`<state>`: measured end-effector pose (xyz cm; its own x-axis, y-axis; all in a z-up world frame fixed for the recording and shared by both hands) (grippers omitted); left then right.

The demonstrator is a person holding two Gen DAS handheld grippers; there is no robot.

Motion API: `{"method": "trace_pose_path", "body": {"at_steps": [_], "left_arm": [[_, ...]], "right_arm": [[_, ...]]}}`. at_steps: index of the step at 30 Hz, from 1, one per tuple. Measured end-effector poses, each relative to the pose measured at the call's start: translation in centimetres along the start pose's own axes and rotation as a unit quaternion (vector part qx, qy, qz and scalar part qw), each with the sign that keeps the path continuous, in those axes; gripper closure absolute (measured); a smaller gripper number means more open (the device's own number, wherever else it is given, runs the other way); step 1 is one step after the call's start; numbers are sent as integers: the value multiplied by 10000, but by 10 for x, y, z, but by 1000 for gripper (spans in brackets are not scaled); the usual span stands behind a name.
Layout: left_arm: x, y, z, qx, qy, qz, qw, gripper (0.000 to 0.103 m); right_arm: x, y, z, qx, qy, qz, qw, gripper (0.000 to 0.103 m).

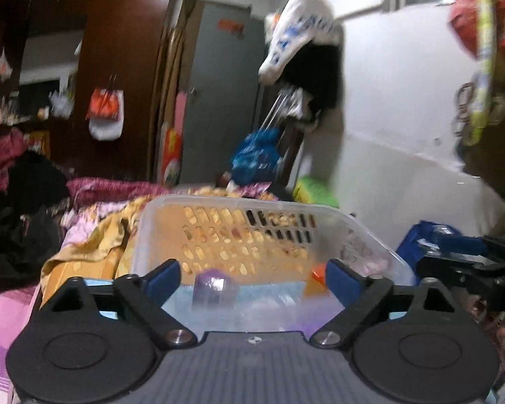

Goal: Organize objects

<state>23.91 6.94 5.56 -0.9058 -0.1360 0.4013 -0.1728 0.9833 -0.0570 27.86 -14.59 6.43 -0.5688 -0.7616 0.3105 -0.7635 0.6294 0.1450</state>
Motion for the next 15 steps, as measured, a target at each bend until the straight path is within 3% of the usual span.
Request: {"method": "trace_pose_path", "body": {"at_steps": [9,15], "left_arm": [[62,5,117,-69,-7,230,9997,4],[87,-31,154,-385,-69,596,9975,5]], "right_arm": [[77,6,121,-805,-426,-156,9957,0],[79,27,147,-670,-249,-262,9971,0]]}}
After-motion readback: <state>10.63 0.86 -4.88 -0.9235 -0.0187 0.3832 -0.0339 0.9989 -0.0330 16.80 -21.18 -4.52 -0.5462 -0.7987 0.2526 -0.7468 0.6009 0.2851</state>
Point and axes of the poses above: each gripper's, at about its wrist camera, not at the fingertips, and x roughly against the way its jaws point, y to its left, z to its underside, the point moved 5 cm from there along -x, roughly the way its jaws point, and after that the axes turned 15 degrees about -z, right-handed, at the moved point
